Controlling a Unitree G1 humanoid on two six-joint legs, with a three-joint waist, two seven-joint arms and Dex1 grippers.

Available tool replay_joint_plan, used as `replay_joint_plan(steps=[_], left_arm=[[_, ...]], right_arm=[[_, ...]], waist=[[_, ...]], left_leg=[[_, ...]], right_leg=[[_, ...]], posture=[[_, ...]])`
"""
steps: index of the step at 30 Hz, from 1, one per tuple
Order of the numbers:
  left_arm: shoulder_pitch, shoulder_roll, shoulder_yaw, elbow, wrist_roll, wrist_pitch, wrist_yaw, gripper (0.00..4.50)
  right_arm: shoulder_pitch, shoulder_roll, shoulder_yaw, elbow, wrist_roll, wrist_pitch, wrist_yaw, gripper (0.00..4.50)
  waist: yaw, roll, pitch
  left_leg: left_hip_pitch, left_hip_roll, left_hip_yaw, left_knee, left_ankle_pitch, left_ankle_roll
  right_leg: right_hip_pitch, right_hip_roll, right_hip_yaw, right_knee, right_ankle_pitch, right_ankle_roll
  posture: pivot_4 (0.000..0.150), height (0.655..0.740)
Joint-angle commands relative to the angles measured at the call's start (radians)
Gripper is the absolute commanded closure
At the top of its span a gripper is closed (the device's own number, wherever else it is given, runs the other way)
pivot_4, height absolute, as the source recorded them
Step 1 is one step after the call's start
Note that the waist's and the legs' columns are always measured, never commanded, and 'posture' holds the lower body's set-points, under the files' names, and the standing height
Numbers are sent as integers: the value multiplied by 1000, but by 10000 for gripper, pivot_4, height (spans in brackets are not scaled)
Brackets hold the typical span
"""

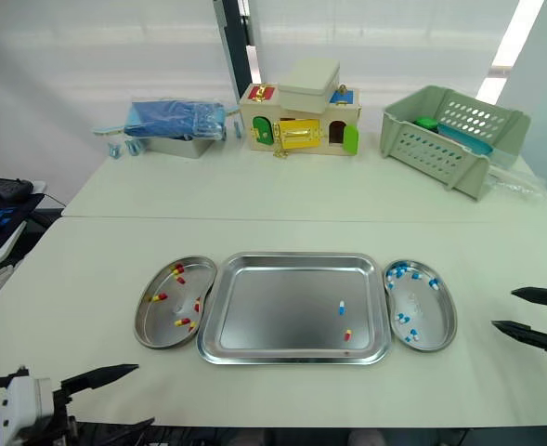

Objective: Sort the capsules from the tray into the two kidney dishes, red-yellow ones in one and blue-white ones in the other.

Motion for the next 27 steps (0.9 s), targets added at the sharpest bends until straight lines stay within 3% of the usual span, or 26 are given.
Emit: replay_joint_plan(steps=[1, 5, 12, 17, 22, 27], left_arm=[[16, -90, -79, 5, -17, -141, -14, 203], [61, -192, -160, -4, -41, -272, -30, 203], [69, -208, -215, 12, -23, -298, 52, 203], [67, -216, -258, 1, -33, -314, 101, 203], [65, -210, -295, 34, -9, -335, 132, 203], [61, -201, -321, 32, 2, -338, 170, 203]], right_arm=[[-9, -44, -23, -31, 12, 11, 38, 0], [-44, -73, -2, -106, 38, 89, 58, 0], [-214, -73, 88, -324, 128, 270, 32, 0], [-387, -71, 267, -494, 155, 452, -4, 0], [-589, 60, 482, -597, 147, 594, -87, 0], [-704, 183, 684, -564, 7, 583, -161, 0]], waist=[[4, 0, 0], [-1, 1, 0], [0, 1, -1], [1, 1, -1], [0, 1, 0], [5, 0, 0]], left_leg=[[0, 0, 1, 0, 0, 0], [0, 0, 1, 0, 0, 0], [0, 0, 0, 1, 0, 0], [-1, 0, -1, 0, 0, 0], [-1, 0, -2, 0, 0, 0], [-2, 0, -3, 0, 0, 0]], right_leg=[[0, 0, 0, 0, 0, 0], [0, 0, 1, 0, 0, 0], [0, 0, 0, 0, 0, 0], [-1, 0, -1, 0, 0, 0], [-1, 0, -1, -1, 0, 0], [-2, 0, -1, -1, 0, 1]], posture=[[1500, 7400], [1500, 7400], [1500, 7400], [1500, 7400], [1500, 7400], [1500, 7400]])
